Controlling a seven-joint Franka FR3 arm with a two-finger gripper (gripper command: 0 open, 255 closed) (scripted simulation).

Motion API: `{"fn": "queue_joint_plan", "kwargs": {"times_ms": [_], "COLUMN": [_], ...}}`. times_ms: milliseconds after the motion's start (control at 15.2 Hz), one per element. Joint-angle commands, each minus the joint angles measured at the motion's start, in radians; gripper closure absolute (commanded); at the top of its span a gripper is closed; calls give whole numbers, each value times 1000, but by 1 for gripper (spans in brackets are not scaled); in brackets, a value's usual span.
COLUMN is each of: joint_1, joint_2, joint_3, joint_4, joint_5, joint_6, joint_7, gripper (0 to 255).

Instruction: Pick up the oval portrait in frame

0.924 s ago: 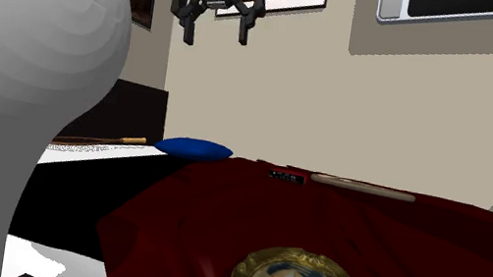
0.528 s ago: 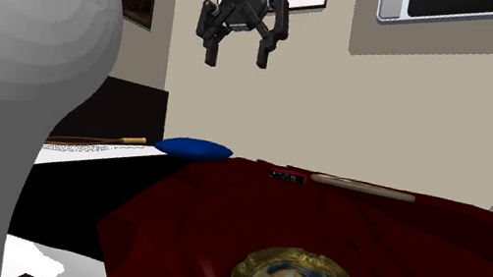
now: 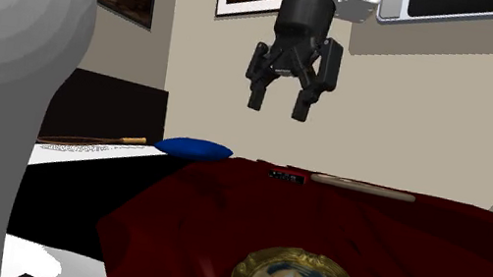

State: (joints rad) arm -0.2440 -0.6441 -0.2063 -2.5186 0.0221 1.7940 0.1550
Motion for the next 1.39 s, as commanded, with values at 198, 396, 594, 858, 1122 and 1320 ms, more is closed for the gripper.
{"fn": "queue_joint_plan", "kwargs": {"times_ms": [198,396,594,858,1122,1320], "joint_1": [-100,-162,-226,-315,-331,-315], "joint_2": [28,46,62,86,120,166], "joint_3": [-90,-144,-197,-269,-298,-315], "joint_4": [-97,-159,-224,-317,-353,-367], "joint_5": [29,46,61,79,91,107], "joint_6": [82,134,189,266,323,378], "joint_7": [82,126,167,218,213,186], "gripper": [0,0,0,0,0,0]}}
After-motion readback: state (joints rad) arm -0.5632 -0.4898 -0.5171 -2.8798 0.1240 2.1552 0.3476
